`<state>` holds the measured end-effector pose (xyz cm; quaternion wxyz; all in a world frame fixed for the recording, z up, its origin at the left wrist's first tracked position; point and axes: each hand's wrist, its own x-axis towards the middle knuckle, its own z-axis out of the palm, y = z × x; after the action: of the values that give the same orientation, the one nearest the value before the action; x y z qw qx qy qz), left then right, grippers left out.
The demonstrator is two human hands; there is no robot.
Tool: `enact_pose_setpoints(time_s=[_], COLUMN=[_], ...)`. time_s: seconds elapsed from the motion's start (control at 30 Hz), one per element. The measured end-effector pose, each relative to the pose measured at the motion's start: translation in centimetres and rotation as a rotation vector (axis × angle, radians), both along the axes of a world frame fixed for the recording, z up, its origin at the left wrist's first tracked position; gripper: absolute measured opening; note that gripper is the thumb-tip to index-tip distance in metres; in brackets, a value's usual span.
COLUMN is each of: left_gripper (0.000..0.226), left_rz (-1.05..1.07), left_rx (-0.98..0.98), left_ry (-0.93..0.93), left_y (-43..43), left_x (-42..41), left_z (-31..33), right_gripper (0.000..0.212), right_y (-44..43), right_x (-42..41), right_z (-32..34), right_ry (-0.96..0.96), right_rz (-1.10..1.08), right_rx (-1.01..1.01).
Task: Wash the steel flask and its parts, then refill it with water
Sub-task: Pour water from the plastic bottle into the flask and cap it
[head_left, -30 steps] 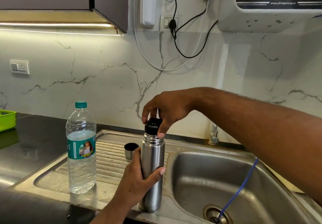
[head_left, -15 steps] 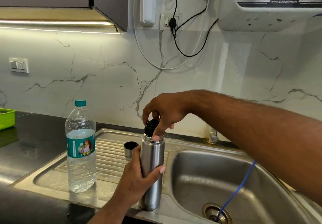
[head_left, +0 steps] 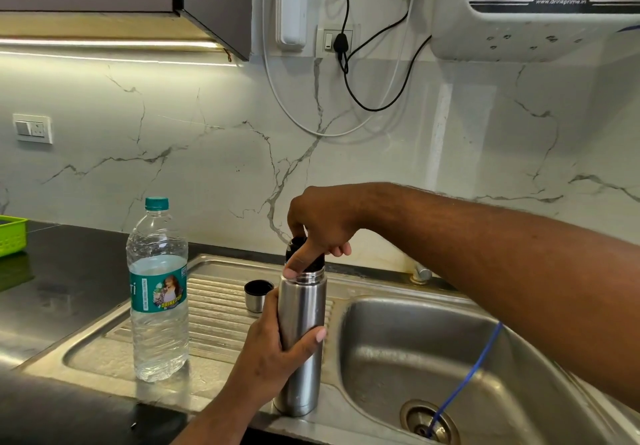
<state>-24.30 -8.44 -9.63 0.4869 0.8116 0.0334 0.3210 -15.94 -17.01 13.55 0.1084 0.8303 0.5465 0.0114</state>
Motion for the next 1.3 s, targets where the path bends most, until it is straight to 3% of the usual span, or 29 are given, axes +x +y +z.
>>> enact_pose_setpoints(time_s=[0.3,0.5,0.77,1.13,1.23,1.3], left_gripper=[0.062,0.070,0.089,0.076,0.075,0.064], left_rz=[0.014,0.035,0.048,-0.008,-0.009,0.007], left_rx=[-0.004,-0.034,-0.023,-0.050,-0.052,-0.036], left_ry=[0.023,0.021,0.032,0.023,0.002,0.005], left_y=[-0.1,-0.3,-0.1,0.2,0.0,-0.2], left_x=[0.0,0.2,0.7,0.6,0.5,0.6], left_z=[-0.1,0.1,0.4,0.4,0.4,0.4], right_gripper=[0.055,0.067,0.056,0.052,0.055,0.051], right_y=[0.5,-0.1,-0.7,-1.4,-1.1,-0.5], right_x=[-1.9,-0.9,0.7,2.1,1.8,0.9], right_z=[-0.8,-1.1,-0.4,0.9,1.2,1.1], right_ry=[-0.190,-0.026,0.091,0.326,0.385,0.387], right_rz=[-0.047,-0.051,0.093,0.292,0.203,0.030], right_rx=[-0.010,-0.004,-0.027,-0.085,-0.121,-0.090])
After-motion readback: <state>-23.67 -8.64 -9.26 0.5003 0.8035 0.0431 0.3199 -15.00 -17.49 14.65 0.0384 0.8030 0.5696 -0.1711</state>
